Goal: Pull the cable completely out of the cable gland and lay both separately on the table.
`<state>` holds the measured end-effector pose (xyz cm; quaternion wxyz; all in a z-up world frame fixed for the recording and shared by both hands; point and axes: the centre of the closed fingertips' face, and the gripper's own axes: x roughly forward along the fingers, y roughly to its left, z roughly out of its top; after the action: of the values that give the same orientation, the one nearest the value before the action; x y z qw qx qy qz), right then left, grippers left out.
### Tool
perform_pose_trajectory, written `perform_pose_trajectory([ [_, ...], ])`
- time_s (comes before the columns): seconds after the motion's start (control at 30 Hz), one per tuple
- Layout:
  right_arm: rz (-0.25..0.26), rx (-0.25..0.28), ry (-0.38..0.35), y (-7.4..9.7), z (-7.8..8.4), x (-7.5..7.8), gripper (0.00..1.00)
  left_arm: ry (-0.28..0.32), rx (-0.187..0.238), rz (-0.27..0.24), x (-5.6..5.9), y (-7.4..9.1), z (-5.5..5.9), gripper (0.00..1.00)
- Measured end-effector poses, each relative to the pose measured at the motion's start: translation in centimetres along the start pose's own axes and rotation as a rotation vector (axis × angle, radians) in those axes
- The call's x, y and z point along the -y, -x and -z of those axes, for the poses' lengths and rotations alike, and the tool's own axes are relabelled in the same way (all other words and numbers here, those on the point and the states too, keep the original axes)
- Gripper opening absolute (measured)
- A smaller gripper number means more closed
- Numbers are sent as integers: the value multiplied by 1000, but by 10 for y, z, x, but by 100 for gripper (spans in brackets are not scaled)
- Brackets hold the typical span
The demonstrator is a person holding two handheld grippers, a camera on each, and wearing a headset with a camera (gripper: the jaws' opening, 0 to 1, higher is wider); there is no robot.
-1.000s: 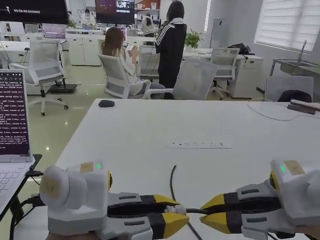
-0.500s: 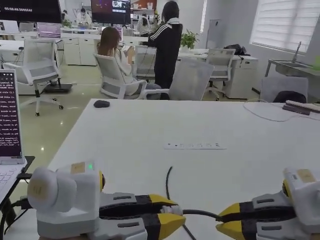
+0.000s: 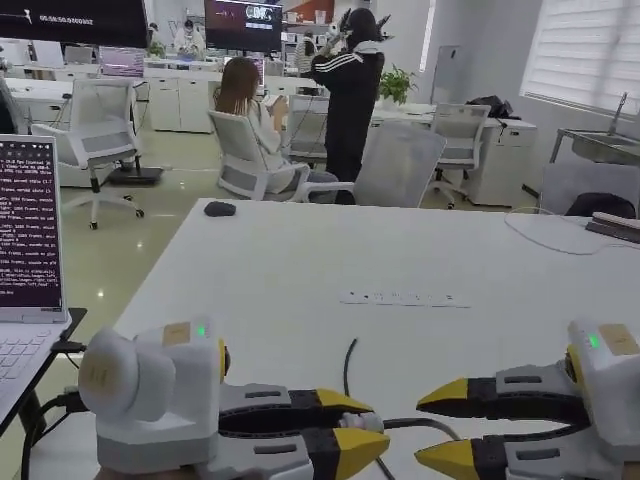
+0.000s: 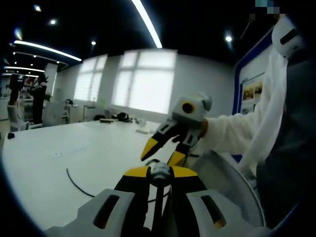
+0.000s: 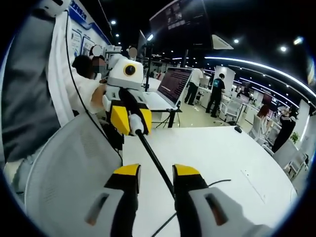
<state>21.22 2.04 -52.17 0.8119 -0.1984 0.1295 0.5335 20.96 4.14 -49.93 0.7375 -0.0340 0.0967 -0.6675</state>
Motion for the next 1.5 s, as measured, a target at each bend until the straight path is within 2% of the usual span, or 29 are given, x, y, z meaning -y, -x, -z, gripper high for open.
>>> perform_pose_trajectory([
  [0.13,-52,42,29,-8,-14,-7,24,1,-4,0,0,-1,2,17],
  [0.33,-103,47,52,-18,-15,-15,16,1,-16,-5,-1,-1,5,17],
  [0.43,-96,51,42,-19,-14,-9,7,4,-20,-6,-2,1,7,17],
  [0.47,-102,58,20,-20,-15,-10,8,6,-15,-12,-3,2,7,17],
  [0.7,-112,56,-7,-25,-13,-10,6,21,-11,-23,-9,4,9,17],
  [1.03,-90,45,-43,-26,1,-1,5,28,-14,-47,-20,15,11,17],
  [1.5,-17,7,-117,-2,35,12,5,50,-6,-73,-29,20,10,17],
])
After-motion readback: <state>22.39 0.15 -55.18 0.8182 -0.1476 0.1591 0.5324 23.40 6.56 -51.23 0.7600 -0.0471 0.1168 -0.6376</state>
